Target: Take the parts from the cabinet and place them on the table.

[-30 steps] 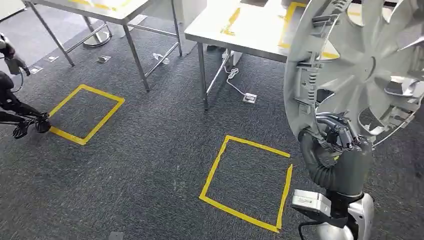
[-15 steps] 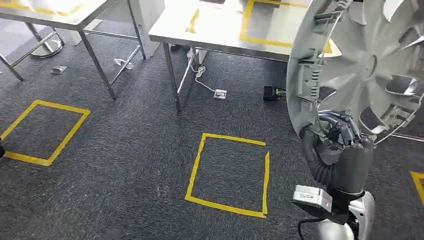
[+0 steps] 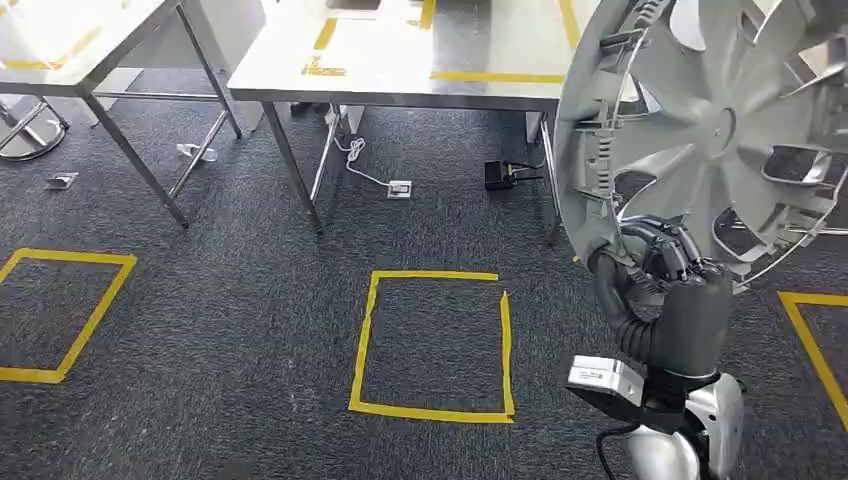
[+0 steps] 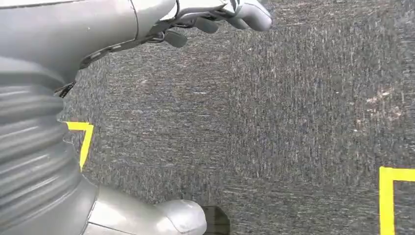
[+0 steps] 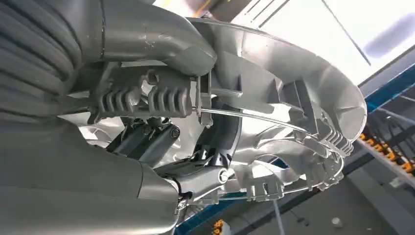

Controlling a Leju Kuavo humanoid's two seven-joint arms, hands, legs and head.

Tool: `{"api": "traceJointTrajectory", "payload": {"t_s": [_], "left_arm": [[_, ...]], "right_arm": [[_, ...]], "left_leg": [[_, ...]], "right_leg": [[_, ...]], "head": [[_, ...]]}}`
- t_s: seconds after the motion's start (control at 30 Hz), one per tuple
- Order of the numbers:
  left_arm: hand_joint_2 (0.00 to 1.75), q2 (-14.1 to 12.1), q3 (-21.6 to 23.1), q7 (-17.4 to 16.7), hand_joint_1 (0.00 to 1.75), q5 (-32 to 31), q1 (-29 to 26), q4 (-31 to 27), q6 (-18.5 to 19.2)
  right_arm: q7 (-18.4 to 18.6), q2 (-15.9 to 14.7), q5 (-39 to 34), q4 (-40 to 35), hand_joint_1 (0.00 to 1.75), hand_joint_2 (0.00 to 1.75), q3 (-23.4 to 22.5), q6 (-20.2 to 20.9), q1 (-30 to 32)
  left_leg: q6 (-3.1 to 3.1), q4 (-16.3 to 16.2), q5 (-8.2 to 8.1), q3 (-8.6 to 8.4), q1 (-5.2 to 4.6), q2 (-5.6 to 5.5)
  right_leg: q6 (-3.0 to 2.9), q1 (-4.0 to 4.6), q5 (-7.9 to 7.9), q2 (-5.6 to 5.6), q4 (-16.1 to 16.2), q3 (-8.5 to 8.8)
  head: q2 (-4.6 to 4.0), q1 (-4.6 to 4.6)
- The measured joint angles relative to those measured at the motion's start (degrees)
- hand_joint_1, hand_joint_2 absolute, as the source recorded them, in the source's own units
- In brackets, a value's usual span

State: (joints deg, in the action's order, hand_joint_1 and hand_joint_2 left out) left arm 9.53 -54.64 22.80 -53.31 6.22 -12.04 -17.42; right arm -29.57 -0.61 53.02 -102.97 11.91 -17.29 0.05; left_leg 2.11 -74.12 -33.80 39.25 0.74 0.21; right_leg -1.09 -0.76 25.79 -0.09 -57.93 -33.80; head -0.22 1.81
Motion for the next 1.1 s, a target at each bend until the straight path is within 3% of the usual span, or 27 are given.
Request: {"api": "traceJointTrajectory", "payload": {"t_s": [0.07,0.1,0.13,0.17,0.2,0.23,0.33,0.5,0.7,0.73,0.77,0.8,0.87,0.9,0.93,0.97,1.0,1.07,1.1], "left_arm": [[1.75,-0.2,-0.1,-0.2,0.0,-0.2,0.0,0.0,0.1],[1.75,-0.2,-0.2,-0.4,0.0,-0.2,0.0,0.0,0.1],[1.75,-0.2,-0.2,-0.4,0.0,-0.2,0.1,0.0,0.1],[1.75,-0.2,-0.2,-0.6,0.0,-0.2,0.1,0.0,0.1],[1.75,-0.1,-0.2,-0.8,0.0,-0.2,0.1,0.0,0.1],[1.75,-0.1,-0.2,-1.0,0.0,-0.2,0.0,0.0,0.0],[1.75,-0.2,-0.6,-1.1,0.0,0.0,0.0,0.0,-0.5],[1.75,-0.2,-0.7,-1.6,0.0,0.1,0.1,-0.1,-0.7],[1.75,-0.6,-1.1,-1.9,0.0,0.1,0.1,-0.1,-0.9],[1.75,-0.6,-1.1,-1.9,0.0,0.1,0.1,-0.1,-0.6],[1.75,-0.6,-1.1,-1.9,0.0,0.1,0.1,-0.1,-0.4],[1.75,-0.6,-1.1,-1.9,0.0,0.1,0.1,-0.1,-0.2],[1.75,-0.6,-1.1,-1.8,0.0,0.1,0.1,-0.1,0.2],[1.75,-0.6,-1.1,-1.8,0.0,0.1,0.0,-0.1,0.3],[1.75,-0.6,-1.1,-1.7,0.0,0.1,0.0,-0.1,0.5],[1.75,-0.6,-1.1,-1.7,0.0,0.1,0.0,-0.1,0.5],[1.75,-0.6,-1.1,-1.7,0.0,0.1,0.0,-0.1,0.5],[1.75,-0.5,-1.1,-1.7,0.0,0.1,0.0,-0.1,0.5],[1.75,-0.6,-1.1,-1.7,0.0,0.1,0.1,-0.1,0.5]], "right_arm": [[0.2,0.0,0.0,0.0,1.75,1.75,0.0,-0.1,0.0],[0.2,0.0,0.0,0.0,1.75,1.75,0.0,-0.1,0.0],[0.2,0.0,0.0,0.0,1.75,1.75,0.0,-0.1,0.0],[0.1,0.0,0.0,0.0,1.75,1.75,0.0,-0.2,0.0],[0.1,-0.1,0.0,0.0,1.75,1.75,0.0,-0.2,0.1],[0.1,-0.1,0.0,0.0,1.75,1.75,0.0,-0.2,0.2],[0.1,-0.3,-0.2,0.0,1.75,1.75,0.0,-0.1,0.3],[0.2,-0.3,-0.3,0.0,1.75,1.75,0.0,-0.1,0.4],[0.1,-0.3,-0.6,0.0,1.75,1.75,0.0,-0.1,0.9],[0.1,-0.3,-0.7,0.0,1.75,1.75,0.0,0.0,0.9],[0.1,-0.3,-0.8,0.0,1.75,1.75,0.0,0.0,0.9],[0.1,-0.3,-0.9,0.0,1.75,1.75,0.0,0.1,0.7],[-0.1,-0.3,-1.0,0.0,1.75,1.75,0.0,0.4,0.7],[-0.1,-0.4,-1.0,0.0,1.75,1.75,0.0,0.4,0.8],[0.0,-0.4,-1.0,0.1,1.75,1.75,0.0,0.5,0.9],[0.1,-0.4,-1.1,0.1,1.75,1.75,0.0,0.5,0.9],[0.0,-0.4,-1.1,0.1,1.75,1.75,0.0,0.5,0.9],[-0.2,-0.4,-1.2,0.1,1.75,1.75,0.0,0.5,0.8],[-0.3,-0.4,-1.2,0.3,1.75,1.75,0.0,0.5,0.7]], "left_leg": [[-0.22,10.8,6.05,-4.72,0.04,-0.07],[-0.42,14.5,6.6,-6.18,0.06,-0.32],[-0.73,15.4,6.18,-6.49,-0.12,-0.49],[-1.06,15.3,6.36,-6.53,0.01,-0.46],[-1.02,15.3,6.48,-6.46,0.0,-0.43],[-1.05,15.3,6.49,-6.46,-0.09,-0.46],[-1.68,15.3,6.53,-6.42,-0.25,-0.54],[-2.45,14.9,6.38,-6.14,-0.75,-0.54],[-3.38,14.8,6.27,-5.96,-1.25,-0.54],[-3.89,15.5,6.71,-6.32,-0.73,-0.44],[-4.03,15.8,6.86,-6.51,-0.6,-0.36],[-4.18,15.9,6.92,-6.52,-0.52,-0.25],[-4.23,15.8,6.87,-6.47,-0.56,-0.13],[-4.18,15.8,6.81,-6.46,-0.57,-0.09],[-4.04,15.8,6.72,-6.49,-0.56,-0.1],[-3.88,15.7,6.61,-6.61,-0.54,-0.1],[-3.68,15.7,6.46,-6.78,-0.48,-0.12],[-2.93,15.4,5.94,-7.11,-0.36,-0.17],[-2.45,15.2,5.66,-7.0,-0.72,-0.18]], "right_leg": [[0.44,-0.11,0.29,0.53,-0.2,0.4],[0.75,-0.03,0.47,0.68,-0.3,0.38],[1.11,0.27,0.62,1.02,-0.8,0.06],[1.41,0.34,0.44,1.08,-0.7,-0.15],[0.42,0.4,0.5,1.1,-0.8,-0.22],[0.14,0.39,0.38,1.09,-0.8,-0.19],[0.46,0.3,0.14,1.02,-0.2,0.12],[2.24,-0.18,-0.12,0.98,0.2,0.16],[3.58,-0.67,-0.2,0.98,0.6,0.2],[3.89,-0.61,0.01,0.93,0.5,0.16],[3.92,-0.69,0.65,0.79,-0.8,-0.14],[3.94,-0.63,2.51,0.63,-3.7,-1.6],[4.11,-0.7,6.99,0.5,-13.1,-6.21],[4.15,-0.68,8.21,0.5,-17.0,-8.24],[4.13,-0.72,7.95,0.47,-18.3,-9.06],[4.03,-0.79,6.29,0.4,-16.3,-8.3],[3.91,-0.82,3.87,0.32,-12.3,-6.31],[3.63,-0.82,-0.55,-0.15,-1.6,-0.8],[3.2,-0.33,0.48,-0.35,-1.0,-0.56]], "head": [[0.02,0.0],[0.02,-0.07],[0.0,-0.13],[0.02,-0.07],[0.02,-0.15],[0.0,-0.11],[0.02,-0.09],[0.0,-0.11],[0.02,-0.15],[0.0,-0.15],[0.0,-0.05],[0.02,0.18],[0.02,0.2],[0.0,0.2],[0.0,0.2],[0.02,0.2],[0.0,0.2],[0.02,0.2],[0.02,0.22]]}}
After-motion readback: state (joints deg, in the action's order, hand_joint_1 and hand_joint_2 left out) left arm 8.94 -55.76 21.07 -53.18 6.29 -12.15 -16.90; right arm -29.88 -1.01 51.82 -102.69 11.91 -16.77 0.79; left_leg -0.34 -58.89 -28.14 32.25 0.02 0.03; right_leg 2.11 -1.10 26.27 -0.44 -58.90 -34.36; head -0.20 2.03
